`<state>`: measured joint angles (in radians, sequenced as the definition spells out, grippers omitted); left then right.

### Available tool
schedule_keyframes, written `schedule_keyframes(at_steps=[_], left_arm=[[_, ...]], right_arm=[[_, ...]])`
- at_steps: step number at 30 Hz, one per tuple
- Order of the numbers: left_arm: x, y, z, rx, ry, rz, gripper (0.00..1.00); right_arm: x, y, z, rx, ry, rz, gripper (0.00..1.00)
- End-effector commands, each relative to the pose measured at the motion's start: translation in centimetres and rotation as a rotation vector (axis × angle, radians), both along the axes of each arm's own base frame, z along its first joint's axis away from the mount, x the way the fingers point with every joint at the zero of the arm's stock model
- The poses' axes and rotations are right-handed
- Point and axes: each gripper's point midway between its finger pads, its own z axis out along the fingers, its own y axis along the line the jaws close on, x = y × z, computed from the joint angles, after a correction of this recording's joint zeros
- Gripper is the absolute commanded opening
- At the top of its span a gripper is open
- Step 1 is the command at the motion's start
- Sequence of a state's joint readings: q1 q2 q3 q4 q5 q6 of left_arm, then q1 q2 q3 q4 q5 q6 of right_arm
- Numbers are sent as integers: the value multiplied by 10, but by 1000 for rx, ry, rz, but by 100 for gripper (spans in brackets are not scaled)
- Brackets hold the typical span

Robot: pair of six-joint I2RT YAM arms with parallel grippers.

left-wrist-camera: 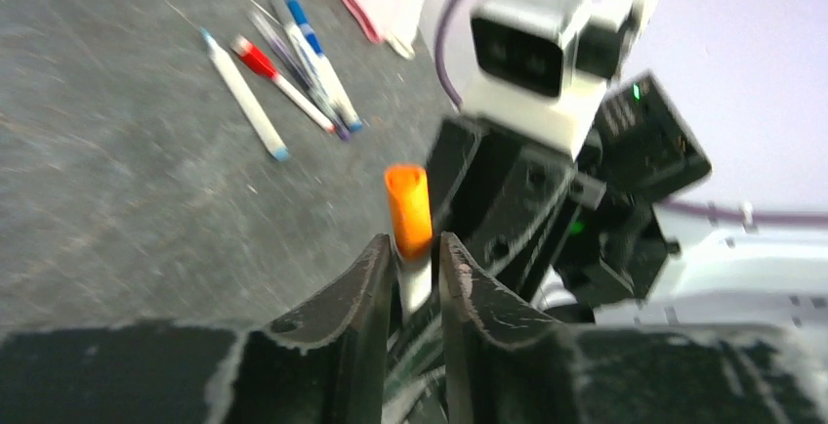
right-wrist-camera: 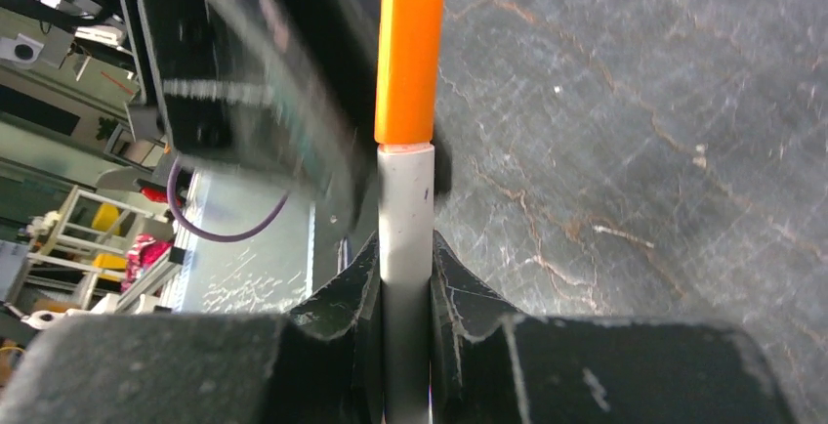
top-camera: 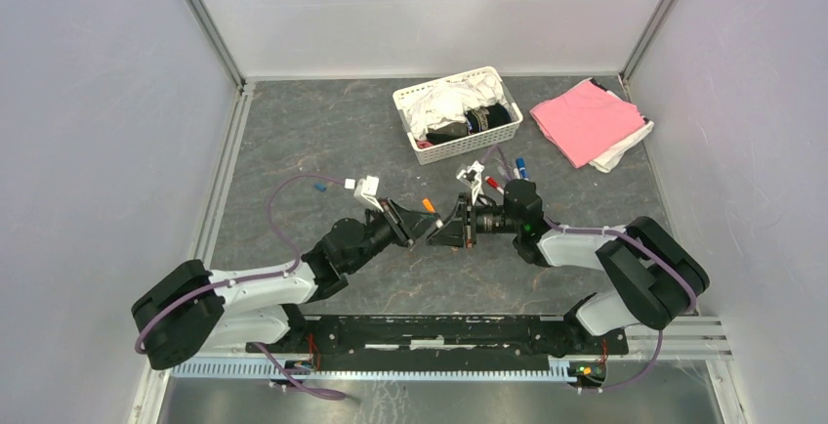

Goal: Insert the pens into the pen caps
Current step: Insert the pen cap onto the pen.

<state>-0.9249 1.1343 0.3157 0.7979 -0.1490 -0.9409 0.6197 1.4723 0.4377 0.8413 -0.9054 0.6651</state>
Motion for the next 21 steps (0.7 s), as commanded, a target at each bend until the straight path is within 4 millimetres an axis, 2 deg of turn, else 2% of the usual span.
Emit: schedule_keyframes(at_steps=[1, 5, 8, 10, 14, 21], left_arm=[[-26, -17, 21, -25, -83, -123, 35], [-27, -14, 27, -34, -101, -115, 41], [-29, -9, 32, -38, -119, -107, 64], [-31, -5, 34, -32, -130, -104, 69], [-38, 6, 43, -42, -165, -99, 89], [-51, 29, 58, -16, -236, -94, 96]], right_arm=[[5, 4, 41, 118, -188, 12, 0], [2, 3, 46, 131, -222, 21, 0], [1, 2, 50, 139, -244, 27, 0], [0, 2, 53, 145, -259, 33, 0], [-3, 1, 57, 156, -278, 50, 0], [-10, 0, 68, 185, -344, 94, 0]])
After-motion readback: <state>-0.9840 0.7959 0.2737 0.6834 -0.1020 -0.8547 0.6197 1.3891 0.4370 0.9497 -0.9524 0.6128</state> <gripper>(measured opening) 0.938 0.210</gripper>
